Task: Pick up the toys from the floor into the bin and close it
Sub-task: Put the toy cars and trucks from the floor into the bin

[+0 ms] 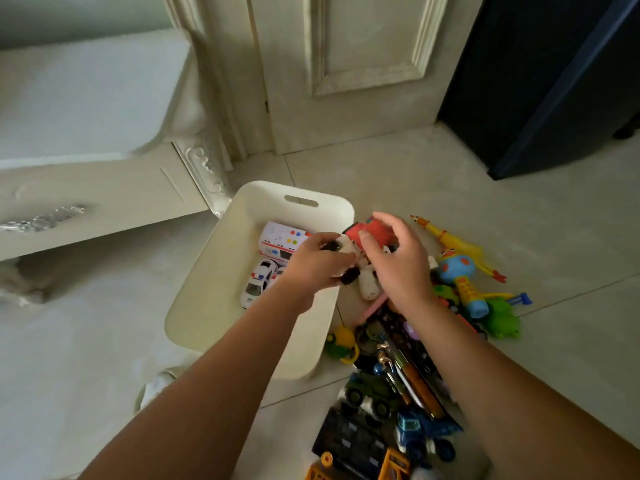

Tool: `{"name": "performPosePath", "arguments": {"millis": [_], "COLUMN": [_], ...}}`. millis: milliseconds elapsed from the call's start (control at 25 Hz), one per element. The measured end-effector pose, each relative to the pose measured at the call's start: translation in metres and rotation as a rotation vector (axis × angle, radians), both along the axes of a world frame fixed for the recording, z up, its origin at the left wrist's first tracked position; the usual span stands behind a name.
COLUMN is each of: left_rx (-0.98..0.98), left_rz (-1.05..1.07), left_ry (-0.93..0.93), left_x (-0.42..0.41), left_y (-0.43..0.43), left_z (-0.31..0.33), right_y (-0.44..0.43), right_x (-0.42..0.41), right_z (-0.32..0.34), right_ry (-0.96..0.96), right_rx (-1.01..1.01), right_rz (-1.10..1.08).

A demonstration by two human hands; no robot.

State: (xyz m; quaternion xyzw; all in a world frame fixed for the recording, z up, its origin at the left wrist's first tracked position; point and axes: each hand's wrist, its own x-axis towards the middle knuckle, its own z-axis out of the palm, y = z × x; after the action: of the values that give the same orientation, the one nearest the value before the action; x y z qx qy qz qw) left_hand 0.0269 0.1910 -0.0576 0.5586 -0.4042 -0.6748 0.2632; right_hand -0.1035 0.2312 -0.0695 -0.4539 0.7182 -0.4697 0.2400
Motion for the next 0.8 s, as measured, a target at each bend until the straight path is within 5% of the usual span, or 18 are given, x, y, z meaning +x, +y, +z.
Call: {"name": "performPosePath", "arguments": {"millis": [160, 400, 520, 800], "left_rx": [0.295, 0.546, 0.561, 0.504], "left_rz": [0.283, 0.254, 0.165, 0.137], "left_ry": [0.211, -0.096, -0.252, -0.265], "left_x": [0.057, 0.061, 0.040, 0.011], "left_y": [-0.020, -0.038, -0.050, -0.055], "left_z": [-0.026, -0.118, -0.151, -0.172], "right_y": [-0.005, -0.011, -0.011, -0.016], "right_x": [0.020, -0.003, -0.018, -0.027], "right_z": [-0.008, -0.069, -0.101, -0.136], "right_ry": [-0.149, -0.236, -0.271, -0.251], "right_rx": [0.065, 0.300, 0.418, 0.506], "right_rz": [-0.002, -0.237, -0.270, -0.241]}}
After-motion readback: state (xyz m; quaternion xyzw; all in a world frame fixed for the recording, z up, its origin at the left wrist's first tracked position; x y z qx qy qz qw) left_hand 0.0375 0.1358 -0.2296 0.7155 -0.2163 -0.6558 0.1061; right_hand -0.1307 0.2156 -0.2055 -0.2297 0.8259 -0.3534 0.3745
